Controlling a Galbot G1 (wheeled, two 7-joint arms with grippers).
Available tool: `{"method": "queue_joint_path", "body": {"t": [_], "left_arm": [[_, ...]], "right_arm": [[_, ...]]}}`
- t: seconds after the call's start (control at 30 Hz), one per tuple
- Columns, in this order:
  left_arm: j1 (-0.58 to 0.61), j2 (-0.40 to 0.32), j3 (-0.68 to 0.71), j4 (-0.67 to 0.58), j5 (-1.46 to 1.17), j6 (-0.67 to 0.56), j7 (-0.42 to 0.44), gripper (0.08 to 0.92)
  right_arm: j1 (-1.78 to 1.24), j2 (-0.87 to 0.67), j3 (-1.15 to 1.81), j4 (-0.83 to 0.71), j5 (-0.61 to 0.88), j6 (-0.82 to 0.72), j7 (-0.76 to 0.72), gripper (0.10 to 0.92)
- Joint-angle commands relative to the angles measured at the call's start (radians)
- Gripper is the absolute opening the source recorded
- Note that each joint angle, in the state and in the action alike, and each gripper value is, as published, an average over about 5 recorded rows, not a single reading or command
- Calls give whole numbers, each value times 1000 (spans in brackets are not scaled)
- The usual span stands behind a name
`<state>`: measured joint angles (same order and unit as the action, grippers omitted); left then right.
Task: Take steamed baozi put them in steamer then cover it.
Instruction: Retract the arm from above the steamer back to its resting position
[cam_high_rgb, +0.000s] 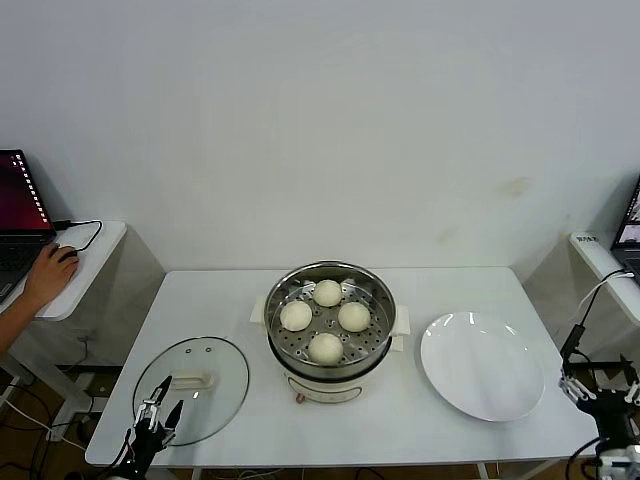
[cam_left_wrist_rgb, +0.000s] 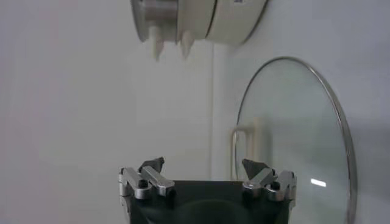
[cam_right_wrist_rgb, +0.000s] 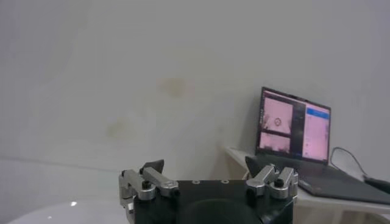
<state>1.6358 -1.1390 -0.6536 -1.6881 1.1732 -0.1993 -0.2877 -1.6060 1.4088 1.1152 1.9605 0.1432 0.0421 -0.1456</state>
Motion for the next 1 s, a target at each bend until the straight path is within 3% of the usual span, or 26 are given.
{"method": "queue_joint_path", "body": {"t": [0.03,0.63,1.0], "left_arm": [[-145,17,59,102,40,0,13,823],[-299,42,97,201,21,24,41,823],[-325,30,108,248,-19,29,44,823]], "right_arm": [[-30,25,29,5,-21,6,5,823],[-41,36,26,-14,-49,18,2,823],[-41,36,17,-18,-57,19,1,823]]}}
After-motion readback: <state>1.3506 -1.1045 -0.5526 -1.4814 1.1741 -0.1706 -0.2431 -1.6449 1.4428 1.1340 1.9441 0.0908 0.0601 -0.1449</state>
